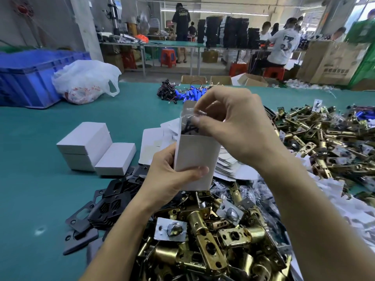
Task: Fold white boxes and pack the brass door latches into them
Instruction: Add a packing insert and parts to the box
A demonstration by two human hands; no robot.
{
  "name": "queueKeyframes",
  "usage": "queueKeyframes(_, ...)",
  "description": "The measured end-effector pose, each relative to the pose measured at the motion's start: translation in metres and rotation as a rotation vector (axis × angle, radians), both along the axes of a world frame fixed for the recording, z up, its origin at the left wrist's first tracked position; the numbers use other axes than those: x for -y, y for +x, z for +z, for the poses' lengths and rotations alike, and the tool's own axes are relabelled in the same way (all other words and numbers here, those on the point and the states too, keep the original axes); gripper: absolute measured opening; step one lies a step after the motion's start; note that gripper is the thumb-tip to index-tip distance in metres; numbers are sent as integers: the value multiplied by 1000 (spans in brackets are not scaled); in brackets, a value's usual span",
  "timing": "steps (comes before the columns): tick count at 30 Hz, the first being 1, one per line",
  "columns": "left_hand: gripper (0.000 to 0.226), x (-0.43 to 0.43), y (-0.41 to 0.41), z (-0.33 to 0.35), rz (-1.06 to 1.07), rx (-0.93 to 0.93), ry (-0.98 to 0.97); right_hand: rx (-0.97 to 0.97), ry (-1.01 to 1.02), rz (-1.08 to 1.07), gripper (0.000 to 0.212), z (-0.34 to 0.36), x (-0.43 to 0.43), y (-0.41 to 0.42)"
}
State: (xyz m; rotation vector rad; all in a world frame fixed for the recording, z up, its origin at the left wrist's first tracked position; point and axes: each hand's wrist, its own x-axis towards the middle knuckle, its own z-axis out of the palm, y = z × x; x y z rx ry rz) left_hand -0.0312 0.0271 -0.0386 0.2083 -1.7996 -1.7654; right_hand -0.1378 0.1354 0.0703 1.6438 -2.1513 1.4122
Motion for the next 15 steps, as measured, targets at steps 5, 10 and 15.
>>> queueKeyframes(5,41,1,-1,-2,-8,1,20,-56,59,-8,16,0,-1,0)
queueKeyframes(10,38,1,-1,-3,2,-20,15,-122,249,63,11,8,-2,-2)
queueKeyframes(15,39,0,-2,-3,2,-33,7,-221,366,17,17,10,-2,-3)
